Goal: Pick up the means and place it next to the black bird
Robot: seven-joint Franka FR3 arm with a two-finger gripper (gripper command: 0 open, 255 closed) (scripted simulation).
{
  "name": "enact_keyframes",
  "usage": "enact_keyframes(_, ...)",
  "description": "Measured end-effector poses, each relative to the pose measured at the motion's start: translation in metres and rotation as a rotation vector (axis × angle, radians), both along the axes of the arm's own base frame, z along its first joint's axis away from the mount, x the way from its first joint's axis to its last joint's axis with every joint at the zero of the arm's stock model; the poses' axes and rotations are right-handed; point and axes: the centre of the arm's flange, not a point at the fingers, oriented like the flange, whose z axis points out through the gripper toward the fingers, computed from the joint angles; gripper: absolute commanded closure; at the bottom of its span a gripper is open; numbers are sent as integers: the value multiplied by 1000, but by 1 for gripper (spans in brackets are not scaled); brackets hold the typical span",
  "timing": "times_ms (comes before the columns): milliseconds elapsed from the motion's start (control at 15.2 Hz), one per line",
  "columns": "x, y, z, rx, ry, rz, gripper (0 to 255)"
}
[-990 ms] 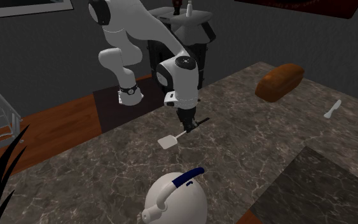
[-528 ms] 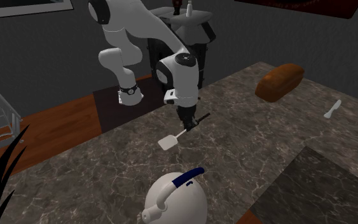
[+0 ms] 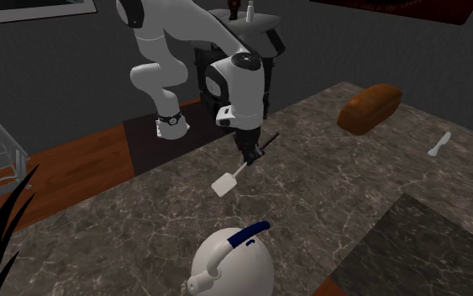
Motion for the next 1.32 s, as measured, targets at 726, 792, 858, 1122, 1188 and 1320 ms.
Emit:
enact_keyframes(726,-1,-1,58,0,0,0,255)
enact_keyframes(792,-1,-1,64,0,0,0,255)
enact_keyframes(858,-1,-2,69,0,0,0,255)
enact_keyframes(1122,0,-1,91,0,0,0,255)
enact_keyframes(1188,0,1,96,0,0,0,255)
enact_keyframes(1320,0,0,106,0,0,0,255)
